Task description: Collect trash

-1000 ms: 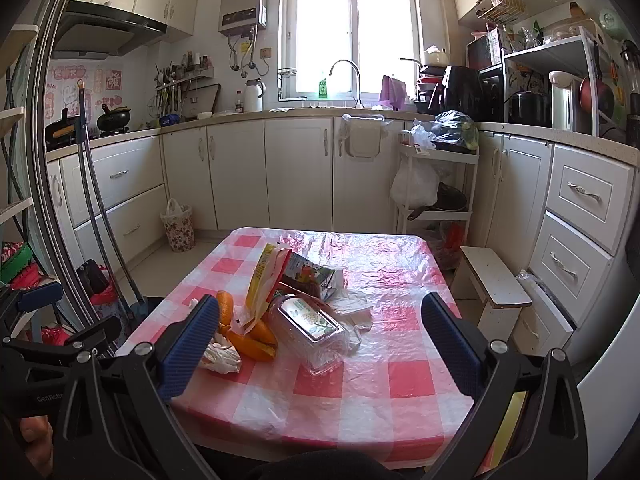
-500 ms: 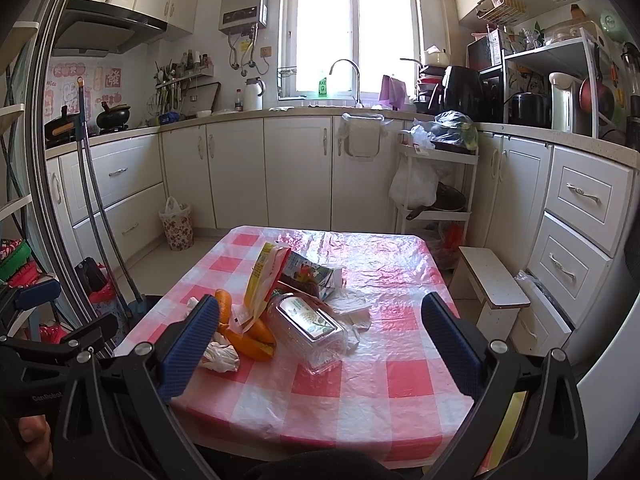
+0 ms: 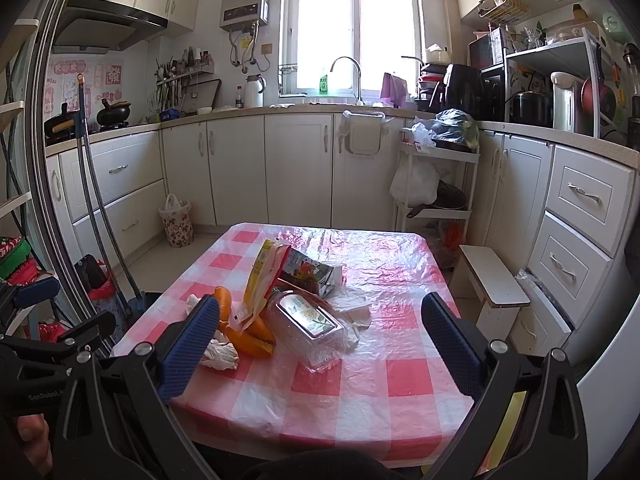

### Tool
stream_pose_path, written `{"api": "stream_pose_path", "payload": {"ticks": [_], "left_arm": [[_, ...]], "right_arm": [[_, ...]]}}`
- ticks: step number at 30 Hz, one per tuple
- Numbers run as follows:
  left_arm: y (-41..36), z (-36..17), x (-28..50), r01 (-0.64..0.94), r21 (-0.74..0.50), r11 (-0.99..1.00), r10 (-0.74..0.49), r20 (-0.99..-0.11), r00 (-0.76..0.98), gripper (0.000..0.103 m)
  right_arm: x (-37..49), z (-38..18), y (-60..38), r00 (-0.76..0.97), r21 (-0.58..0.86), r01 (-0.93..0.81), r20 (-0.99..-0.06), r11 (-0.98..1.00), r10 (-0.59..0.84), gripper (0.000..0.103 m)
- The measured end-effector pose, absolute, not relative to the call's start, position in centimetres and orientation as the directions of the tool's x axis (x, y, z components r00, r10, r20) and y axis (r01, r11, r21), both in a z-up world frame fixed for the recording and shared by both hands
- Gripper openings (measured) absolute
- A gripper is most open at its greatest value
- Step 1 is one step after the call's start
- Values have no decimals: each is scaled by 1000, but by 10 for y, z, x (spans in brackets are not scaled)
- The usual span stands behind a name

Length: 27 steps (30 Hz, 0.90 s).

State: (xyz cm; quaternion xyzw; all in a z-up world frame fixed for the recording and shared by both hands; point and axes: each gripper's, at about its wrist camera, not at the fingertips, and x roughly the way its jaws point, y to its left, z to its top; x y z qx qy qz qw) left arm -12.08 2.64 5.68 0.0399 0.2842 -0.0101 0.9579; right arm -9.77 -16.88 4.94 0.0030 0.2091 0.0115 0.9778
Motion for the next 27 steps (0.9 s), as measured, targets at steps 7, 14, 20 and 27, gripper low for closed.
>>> {"api": "stream_pose_path", "payload": {"ticks": [7, 14, 20, 27], "left_arm": [[26, 57, -121, 42, 70, 997, 3, -545, 838, 96], [29, 57, -115, 75, 39, 996, -38, -583, 811, 96], [38, 57, -91, 87, -53, 995, -100, -652, 752, 96], [30, 30, -35, 89, -82, 993, -120, -729, 674, 96]], "right_arm": [[-95, 49, -169, 910, 10, -24, -414, 1000, 26, 97], [-80, 50, -169, 867, 55, -136, -477, 989, 146, 97], [-34, 58, -168, 823, 59, -215, -527, 975, 213, 97], [46, 35, -176, 728, 200, -226, -615, 953, 302, 96]]}}
